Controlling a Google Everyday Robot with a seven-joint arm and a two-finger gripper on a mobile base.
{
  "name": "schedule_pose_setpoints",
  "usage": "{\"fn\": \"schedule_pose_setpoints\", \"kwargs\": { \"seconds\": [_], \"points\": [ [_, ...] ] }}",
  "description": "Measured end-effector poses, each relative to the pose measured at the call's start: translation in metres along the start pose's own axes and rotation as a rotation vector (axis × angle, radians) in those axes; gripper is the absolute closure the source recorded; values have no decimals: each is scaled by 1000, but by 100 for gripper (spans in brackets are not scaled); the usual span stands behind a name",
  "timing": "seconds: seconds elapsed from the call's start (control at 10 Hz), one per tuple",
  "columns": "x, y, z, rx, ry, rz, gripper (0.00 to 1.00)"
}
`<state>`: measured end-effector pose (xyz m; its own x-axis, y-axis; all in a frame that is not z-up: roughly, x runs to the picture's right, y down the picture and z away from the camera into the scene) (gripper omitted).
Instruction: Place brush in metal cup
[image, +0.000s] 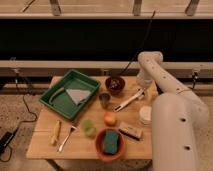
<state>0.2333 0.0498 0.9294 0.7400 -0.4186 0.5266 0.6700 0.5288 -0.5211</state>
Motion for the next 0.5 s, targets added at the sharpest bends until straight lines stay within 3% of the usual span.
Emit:
{"fn": "schedule_pose_setpoints", "kwargs": {
  "seconds": [0.5],
  "points": [
    [-14, -8, 16, -17, -21, -10, 20]
  ]
}}
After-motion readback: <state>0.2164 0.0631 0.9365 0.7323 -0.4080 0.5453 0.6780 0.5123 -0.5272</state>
